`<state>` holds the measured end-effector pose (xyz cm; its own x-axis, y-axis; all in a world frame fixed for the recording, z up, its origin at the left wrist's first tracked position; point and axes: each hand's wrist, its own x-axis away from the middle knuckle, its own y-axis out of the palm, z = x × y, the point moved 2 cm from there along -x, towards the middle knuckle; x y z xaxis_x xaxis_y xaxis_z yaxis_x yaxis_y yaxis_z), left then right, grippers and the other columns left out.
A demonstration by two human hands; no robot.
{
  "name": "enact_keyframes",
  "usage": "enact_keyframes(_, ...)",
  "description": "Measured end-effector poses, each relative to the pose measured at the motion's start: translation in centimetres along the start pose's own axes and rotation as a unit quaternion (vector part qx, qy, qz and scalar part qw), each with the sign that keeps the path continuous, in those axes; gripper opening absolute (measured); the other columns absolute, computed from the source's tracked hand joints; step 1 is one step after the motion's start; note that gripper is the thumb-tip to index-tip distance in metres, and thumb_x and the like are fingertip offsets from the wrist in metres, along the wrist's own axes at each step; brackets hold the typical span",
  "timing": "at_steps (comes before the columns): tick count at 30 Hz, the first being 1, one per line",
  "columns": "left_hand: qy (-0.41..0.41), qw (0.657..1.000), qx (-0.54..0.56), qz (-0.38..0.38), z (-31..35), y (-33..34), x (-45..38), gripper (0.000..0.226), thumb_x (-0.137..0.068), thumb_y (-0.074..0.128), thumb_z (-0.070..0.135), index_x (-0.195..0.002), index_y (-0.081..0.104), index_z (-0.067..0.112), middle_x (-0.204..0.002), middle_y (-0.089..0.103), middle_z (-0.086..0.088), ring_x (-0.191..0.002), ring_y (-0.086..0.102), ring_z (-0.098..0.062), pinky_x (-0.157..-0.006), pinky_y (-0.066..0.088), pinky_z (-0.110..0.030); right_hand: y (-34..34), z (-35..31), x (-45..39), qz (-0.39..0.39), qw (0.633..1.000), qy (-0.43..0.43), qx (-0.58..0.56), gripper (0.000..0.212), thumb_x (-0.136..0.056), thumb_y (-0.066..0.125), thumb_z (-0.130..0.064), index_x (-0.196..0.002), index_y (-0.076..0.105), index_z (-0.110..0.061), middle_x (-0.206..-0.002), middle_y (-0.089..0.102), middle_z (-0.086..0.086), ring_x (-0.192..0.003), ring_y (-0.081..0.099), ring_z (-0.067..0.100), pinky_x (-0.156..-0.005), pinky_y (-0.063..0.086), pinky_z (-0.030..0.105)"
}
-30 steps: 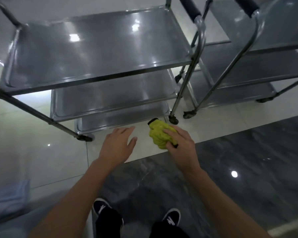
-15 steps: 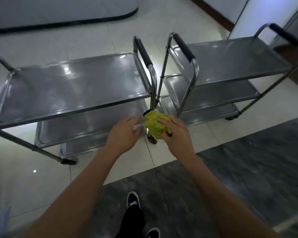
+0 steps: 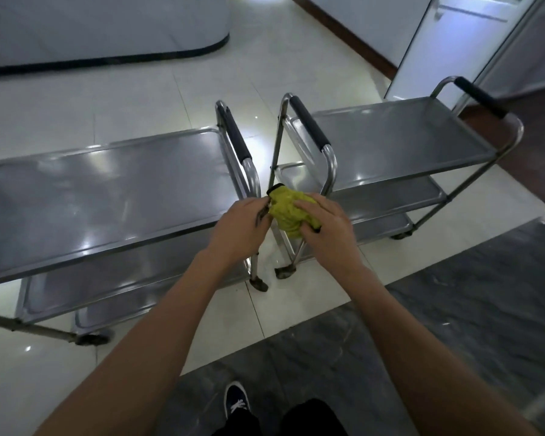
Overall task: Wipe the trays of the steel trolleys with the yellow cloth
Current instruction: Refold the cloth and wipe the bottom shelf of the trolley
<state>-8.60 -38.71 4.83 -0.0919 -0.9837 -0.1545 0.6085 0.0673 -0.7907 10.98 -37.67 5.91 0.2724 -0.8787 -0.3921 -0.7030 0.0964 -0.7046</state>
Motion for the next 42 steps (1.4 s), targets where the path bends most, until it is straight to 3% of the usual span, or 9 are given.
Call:
enact_keyframes(4,0.012,1.0,-0.01,-0.005,1.3,2.3,-4.5,0.025,-0.099,0.051,0.018,-0.122,0.06,0.017,-0.1,0.063,-0.001,-0.089,0.056,-0.021,-0.078,0.051,-0.039,-0.9,3.1,-2.5,0.002,1.0,0.002,-0.005,0.043,-0.081,0.073,-0.001,-0.123,0.071,-0.012,-0.129,0.064,0.011,-0.117,0.057,0.032,-0.101,0.046,0.039)
enact_keyframes(13,-0.032,0.999,-0.014,0.001,5.7,8.0,-15.9,0.048,-0.096,0.058,0.016,-0.144,0.051,0.014,-0.13,0.063,-0.007,-0.115,0.056,-0.025,-0.093,0.042,-0.033,-4.4,14.2,-10.6,-0.031,0.999,0.0,-0.029,0.046,-0.082,0.071,-0.002,-0.126,0.069,-0.017,-0.133,0.062,0.007,-0.118,0.054,0.028,-0.099,0.046,0.035)
enact_keyframes(16,-0.048,0.998,-0.03,0.027,6.8,9.4,-19.2,0.038,-0.1,0.057,0.018,-0.137,0.058,0.016,-0.133,0.063,-0.004,-0.12,0.056,-0.024,-0.099,0.041,-0.033,-5.4,17.3,-13.2,-0.051,0.998,-0.009,-0.033,0.046,-0.086,0.07,-0.007,-0.131,0.065,-0.019,-0.136,0.06,0.005,-0.122,0.051,0.026,-0.104,0.044,0.037)
enact_keyframes(21,-0.082,0.993,0.017,0.084,6.9,10.4,-22.5,0.018,-0.101,0.056,0.02,-0.112,0.071,0.019,-0.108,0.072,0.001,-0.094,0.063,-0.018,-0.086,0.051,-0.038,-5.4,20.2,-16.7,-0.088,0.995,-0.023,-0.039,0.048,-0.087,0.07,-0.007,-0.133,0.064,-0.019,-0.137,0.059,0.005,-0.122,0.052,0.028,-0.105,0.039,0.029)
enact_keyframes(27,-0.155,0.981,0.037,0.113,4.8,10.4,-26.8,0.02,-0.098,0.049,0.018,-0.098,0.07,0.018,-0.087,0.072,0.001,-0.075,0.065,-0.017,-0.073,0.056,-0.039,-3.8,22.0,-21.9,-0.118,0.989,-0.06,-0.06,0.042,-0.092,0.069,-0.012,-0.133,0.064,-0.018,-0.137,0.059,0.005,-0.123,0.053,0.027,-0.106,0.045,0.041)
enact_keyframes(31,-0.151,0.976,0.056,0.147,3.1,9.5,-30.2,0.018,-0.103,0.049,0.023,-0.105,0.067,0.019,-0.091,0.069,0.005,-0.076,0.061,-0.005,-0.07,0.039,-0.011,-2.8,22.5,-25.7,-0.11,0.988,-0.059,-0.094,0.04,-0.094,0.067,-0.014,-0.133,0.063,-0.017,-0.136,0.06,0.004,-0.123,0.056,0.024,-0.106,0.048,0.044)
enact_keyframes(34,-0.156,0.975,0.092,0.129,1.2,8.6,-33.1,0.013,-0.103,0.053,0.023,-0.101,0.065,0.025,-0.091,0.069,0.011,-0.079,0.064,-0.002,-0.066,0.039,-0.005,-1.9,22.5,-28.8,-0.095,0.987,-0.039,-0.123,0.037,-0.093,0.068,-0.013,-0.13,0.066,-0.017,-0.134,0.062,0.004,-0.121,0.057,0.023,-0.104,0.049,0.043)
enact_keyframes(37,-0.161,0.976,0.107,0.1,-0.6,8.2,-35.5,0.016,-0.103,0.052,0.023,-0.094,0.062,0.032,-0.088,0.068,0.013,-0.077,0.066,-0.005,-0.065,0.047,-0.01,-0.8,22.8,-31.3,-0.095,0.988,-0.031,-0.115,0.034,-0.092,0.07,-0.012,-0.125,0.069,-0.016,-0.13,0.063,0.005,-0.118,0.056,0.025,-0.103,0.049,0.04)
enact_keyframes(42,-0.173,0.981,0.045,0.071,-2.4,8.7,-41.1,0.017,-0.103,0.048,0.027,-0.1,0.064,0.023,-0.093,0.066,0.0,-0.087,0.062,-0.02,-0.075,0.049,-0.032,0.7,25.6,-34.6,-0.102,0.991,0.015,-0.083,0.034,-0.094,0.067,-0.012,-0.128,0.067,-0.016,-0.131,0.062,0.005,-0.121,0.052,0.025,-0.105,0.044,0.034)
